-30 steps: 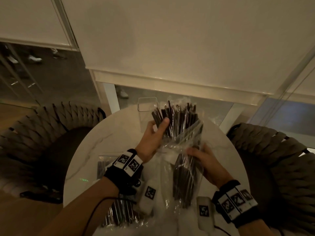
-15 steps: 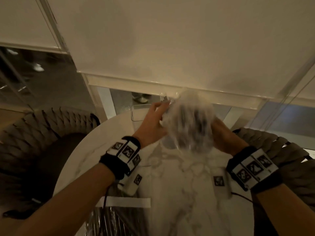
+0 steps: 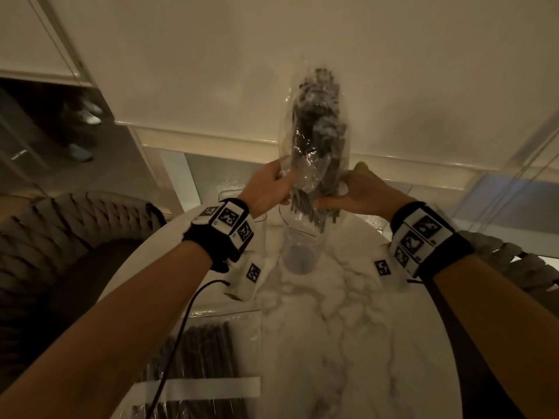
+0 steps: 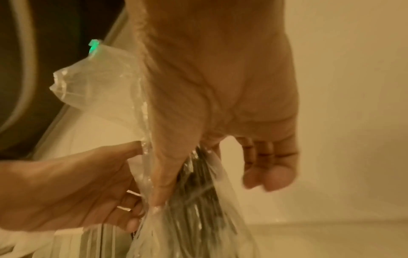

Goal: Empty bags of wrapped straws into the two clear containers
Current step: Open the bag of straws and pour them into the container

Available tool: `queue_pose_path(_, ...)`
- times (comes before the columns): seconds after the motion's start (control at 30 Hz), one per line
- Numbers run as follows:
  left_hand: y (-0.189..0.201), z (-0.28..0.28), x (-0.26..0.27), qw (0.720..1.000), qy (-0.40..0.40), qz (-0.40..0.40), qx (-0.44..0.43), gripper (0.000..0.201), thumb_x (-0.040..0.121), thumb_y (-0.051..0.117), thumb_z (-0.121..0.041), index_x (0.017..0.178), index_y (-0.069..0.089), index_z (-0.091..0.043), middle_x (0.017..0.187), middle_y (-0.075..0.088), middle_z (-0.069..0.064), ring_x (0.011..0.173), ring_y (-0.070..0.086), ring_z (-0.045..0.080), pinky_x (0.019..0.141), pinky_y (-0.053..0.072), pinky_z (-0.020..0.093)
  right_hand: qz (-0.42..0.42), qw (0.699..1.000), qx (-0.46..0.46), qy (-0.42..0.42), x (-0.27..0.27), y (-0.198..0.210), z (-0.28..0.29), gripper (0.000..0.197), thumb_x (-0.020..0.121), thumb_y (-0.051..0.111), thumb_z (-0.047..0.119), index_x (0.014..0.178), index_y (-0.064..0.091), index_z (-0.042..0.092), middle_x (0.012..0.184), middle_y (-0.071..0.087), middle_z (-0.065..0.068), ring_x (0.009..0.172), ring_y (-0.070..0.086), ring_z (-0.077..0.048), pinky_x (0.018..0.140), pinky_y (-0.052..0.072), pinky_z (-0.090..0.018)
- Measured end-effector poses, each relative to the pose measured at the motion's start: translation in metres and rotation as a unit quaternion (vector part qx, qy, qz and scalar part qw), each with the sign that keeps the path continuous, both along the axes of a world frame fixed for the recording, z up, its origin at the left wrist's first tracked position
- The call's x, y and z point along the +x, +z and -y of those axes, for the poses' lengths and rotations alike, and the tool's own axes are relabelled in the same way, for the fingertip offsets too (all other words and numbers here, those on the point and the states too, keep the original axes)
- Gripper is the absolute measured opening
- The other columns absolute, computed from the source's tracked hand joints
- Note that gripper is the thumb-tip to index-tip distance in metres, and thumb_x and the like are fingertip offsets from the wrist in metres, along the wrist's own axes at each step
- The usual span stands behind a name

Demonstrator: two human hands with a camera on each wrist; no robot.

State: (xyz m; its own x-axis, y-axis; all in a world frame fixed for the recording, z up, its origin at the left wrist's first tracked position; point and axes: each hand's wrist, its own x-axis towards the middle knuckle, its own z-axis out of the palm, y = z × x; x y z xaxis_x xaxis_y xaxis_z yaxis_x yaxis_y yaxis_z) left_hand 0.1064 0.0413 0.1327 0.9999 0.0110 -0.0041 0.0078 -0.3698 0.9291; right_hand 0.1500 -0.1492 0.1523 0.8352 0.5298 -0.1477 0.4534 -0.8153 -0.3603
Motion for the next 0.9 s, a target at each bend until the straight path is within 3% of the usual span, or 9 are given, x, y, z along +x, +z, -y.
queue_pose_path(0.1,-0.011,0.003,0.007,0.999,0.01,-0.027,-0.044,0.048,0.091,0.051,-0.046,0.126,0.052,-0.013,0.103,0.068,0.007,0.066,0.068,0.006,0.062,0.056,0.02,-0.065,0.986,0.147,-0.045,-0.003,-0.007,-0.004,0.044,0.077,0.073,0.036,0.117,0.064,0.019,0.103,0.067,0.004,0.089,0.059,-0.007,0.078,0.043,-0.019)
queue_pose_path(0.17,-0.017,0.005,0.01,0.997,0.002,-0.05,-0.064,0.04,0.091,0.055,-0.038,0.123,0.053,-0.014,0.103,0.069,0.008,0.067,0.07,0.007,0.065,0.059,0.024,-0.08,0.977,0.192,-0.051,-0.003,-0.02,-0.003,0.037,0.077,0.075,0.028,0.112,0.065,0.02,0.094,0.065,0.011,0.07,0.056,0.01,0.061,0.041,-0.006)
queue_pose_path(0.23,-0.02,0.005,0.013,0.995,-0.008,-0.074,-0.062,0.036,0.09,0.059,-0.028,0.122,0.053,-0.014,0.097,0.07,0.007,0.067,0.07,0.008,0.068,0.06,0.025,-0.096,0.969,0.219,-0.066,-0.001,-0.035,-0.002,0.036,0.076,0.076,0.027,0.11,0.066,0.02,0.091,0.066,0.011,0.064,0.058,0.011,0.051,0.042,-0.002)
queue_pose_path(0.3,-0.022,0.002,0.015,0.993,-0.038,-0.089,-0.065,0.041,0.087,0.063,-0.012,0.125,0.048,-0.013,0.087,0.066,0.002,0.067,0.067,0.007,0.066,0.059,0.022,-0.112,0.96,0.24,-0.088,0.002,-0.047,0.001,0.041,0.075,0.076,0.03,0.113,0.064,0.02,0.098,0.069,0.005,0.07,0.062,0.001,0.048,0.045,-0.007)
queue_pose_path(0.4,-0.027,-0.003,0.018,0.991,-0.103,-0.081,-0.027,0.059,0.075,0.068,0.005,0.128,0.044,-0.002,0.088,0.063,0.001,0.076,0.064,0.01,0.066,0.057,0.023,-0.113,0.952,0.265,-0.1,0.004,-0.056,0.003,0.048,0.073,0.078,0.034,0.116,0.063,0.02,0.102,0.069,0.005,0.08,0.065,-0.005,0.05,0.048,-0.011)
queue_pose_path(0.53,-0.035,-0.003,0.022,0.994,-0.045,-0.038,0.094,0.053,0.067,0.079,-0.006,0.115,0.058,-0.008,0.099,0.067,-0.001,0.095,0.064,0.018,0.092,0.052,0.038,-0.093,0.941,0.306,-0.111,0.006,-0.055,-0.003,0.045,0.075,0.077,0.029,0.115,0.063,0.017,0.105,0.07,0.001,0.085,0.068,-0.012,0.058,0.057,-0.02)
queue_pose_path(0.63,-0.04,0.001,0.016,0.991,0.006,0.009,0.131,0.061,0.071,0.078,-0.016,0.126,0.05,-0.014,0.104,0.061,-0.005,0.095,0.055,0.011,0.087,0.044,0.027,-0.096,0.935,0.321,-0.114,0.004,-0.061,-0.007,0.046,0.074,0.077,0.029,0.116,0.062,0.017,0.108,0.071,-0.003,0.093,0.069,-0.018,0.066,0.061,-0.032)
queue_pose_path(0.73,-0.045,0.0,0.012,0.987,-0.02,-0.001,0.157,0.068,0.071,0.079,-0.018,0.13,0.046,-0.017,0.114,0.064,0.002,0.102,0.059,0.019,0.087,0.043,0.027,-0.109,0.935,0.315,-0.124,0.0,-0.07,-0.008,0.051,0.071,0.079,0.031,0.117,0.061,0.018,0.11,0.069,-0.002,0.099,0.067,-0.019,0.076,0.061,-0.037)
queue_pose_path(0.9,-0.039,0.004,0.007,0.989,-0.067,-0.031,0.13,0.09,0.068,0.078,-0.004,0.142,0.029,-0.019,0.119,0.06,0.002,0.104,0.055,0.017,0.085,0.043,0.026,-0.137,0.932,0.315,-0.116,0.0,-0.066,-0.011,0.064,0.056,0.082,0.045,0.113,0.065,0.024,0.11,0.07,0.004,0.104,0.064,-0.015,0.093,0.054,-0.042)
